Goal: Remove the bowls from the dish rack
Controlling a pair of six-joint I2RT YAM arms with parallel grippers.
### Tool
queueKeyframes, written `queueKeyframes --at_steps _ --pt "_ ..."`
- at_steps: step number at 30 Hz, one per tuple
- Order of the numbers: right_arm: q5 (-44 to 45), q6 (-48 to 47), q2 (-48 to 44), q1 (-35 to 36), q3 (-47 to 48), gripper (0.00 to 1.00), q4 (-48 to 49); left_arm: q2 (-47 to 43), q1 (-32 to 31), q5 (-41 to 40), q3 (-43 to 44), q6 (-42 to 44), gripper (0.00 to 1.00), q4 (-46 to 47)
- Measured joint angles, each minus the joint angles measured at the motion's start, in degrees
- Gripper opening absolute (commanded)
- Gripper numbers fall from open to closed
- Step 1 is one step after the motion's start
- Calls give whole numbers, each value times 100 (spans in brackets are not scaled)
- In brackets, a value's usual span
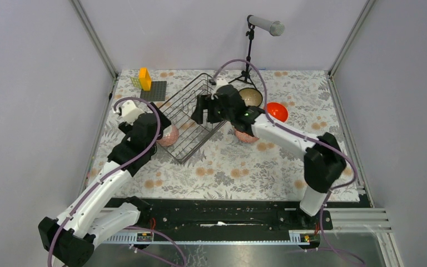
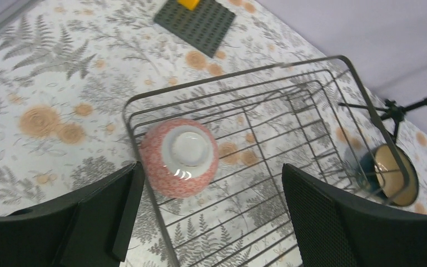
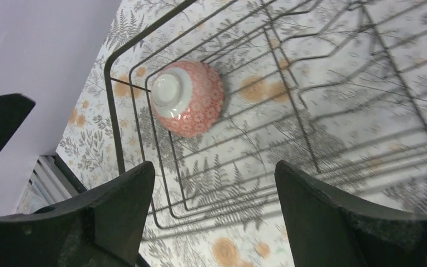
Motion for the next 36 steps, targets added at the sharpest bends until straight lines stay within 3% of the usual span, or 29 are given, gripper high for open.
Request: queueKeyframes --at_steps 12,26,36 --pt "-142 553 2024 485 1325 82 378 -789 527 -238 -579 -887 99 -627" --pt "765 992 3720 883 3069 72 201 -1130 538 -501 -984 -2076 99 -1403" --pt "1261 811 3773 1062 3141 46 13 -1088 538 -575 -984 -2310 98 -1493"
